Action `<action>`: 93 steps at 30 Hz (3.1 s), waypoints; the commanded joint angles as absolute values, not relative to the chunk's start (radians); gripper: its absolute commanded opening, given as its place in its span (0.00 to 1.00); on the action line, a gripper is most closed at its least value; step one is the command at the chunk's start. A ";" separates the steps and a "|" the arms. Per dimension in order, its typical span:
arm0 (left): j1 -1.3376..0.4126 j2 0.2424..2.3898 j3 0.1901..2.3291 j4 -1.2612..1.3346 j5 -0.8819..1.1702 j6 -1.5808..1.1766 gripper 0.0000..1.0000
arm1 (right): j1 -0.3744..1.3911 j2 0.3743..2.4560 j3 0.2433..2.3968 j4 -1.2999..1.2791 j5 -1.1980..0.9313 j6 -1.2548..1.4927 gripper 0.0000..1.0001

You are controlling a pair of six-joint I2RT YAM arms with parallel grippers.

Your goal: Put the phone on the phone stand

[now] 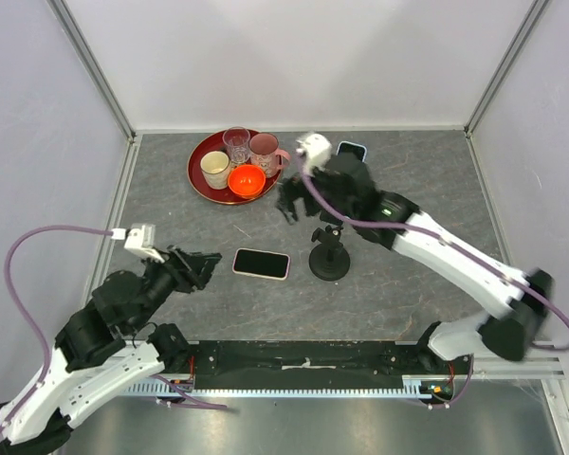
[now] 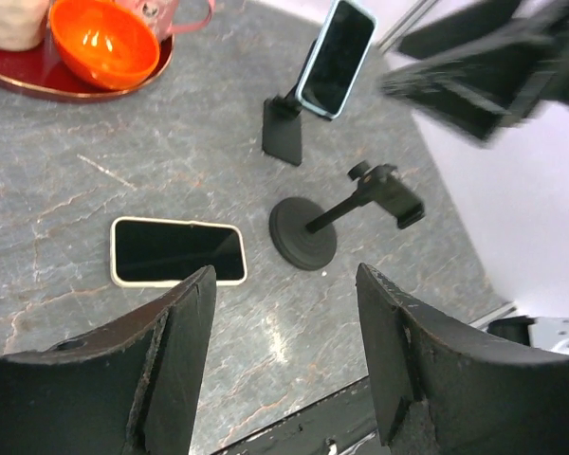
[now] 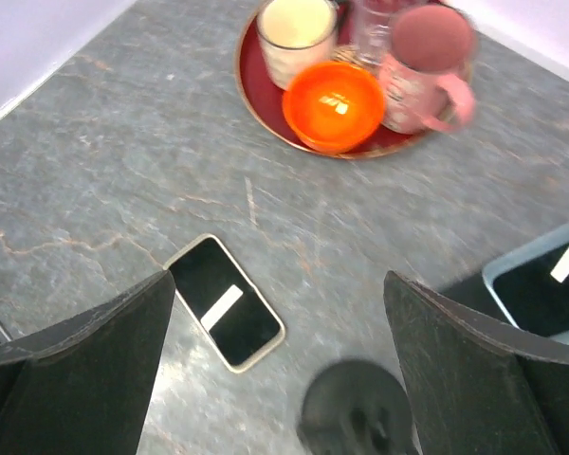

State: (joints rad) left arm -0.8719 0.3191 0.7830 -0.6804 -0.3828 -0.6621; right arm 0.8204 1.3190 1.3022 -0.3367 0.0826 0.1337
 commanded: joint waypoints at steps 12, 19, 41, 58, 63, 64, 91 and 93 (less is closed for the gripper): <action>-0.873 0.118 0.839 -0.818 -0.463 -0.726 0.67 | 0.989 2.063 1.701 -0.587 -0.031 -0.182 0.98; -0.873 0.178 0.827 -0.779 -0.433 -0.713 0.67 | 1.006 2.131 1.661 -0.595 -0.043 -0.233 0.98; -0.874 0.192 0.811 -0.767 -0.410 -0.726 0.67 | 1.029 2.223 1.655 -0.592 -0.138 -0.284 0.91; -0.874 0.204 0.808 -0.755 -0.399 -0.727 0.67 | 1.028 2.257 1.687 -0.577 -0.104 -0.129 0.15; -0.873 0.213 0.804 -0.749 -0.399 -0.724 0.67 | 1.032 2.130 1.579 -0.393 -0.055 -0.019 0.00; -0.874 0.218 0.802 -0.746 -0.399 -0.726 0.67 | 1.035 2.109 1.560 -0.365 -0.042 -0.012 0.00; -0.870 0.571 0.723 -0.598 -0.356 -1.008 0.97 | 1.052 1.508 1.019 0.193 -0.123 0.130 0.00; -0.868 0.583 0.715 -0.571 -0.353 -1.019 0.96 | 1.052 1.480 1.008 0.186 -0.135 0.133 0.00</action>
State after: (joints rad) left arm -0.8722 0.5529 0.7341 -0.6899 -0.3576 -0.9543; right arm 1.0363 1.5879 1.0096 0.0853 -0.0509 0.1139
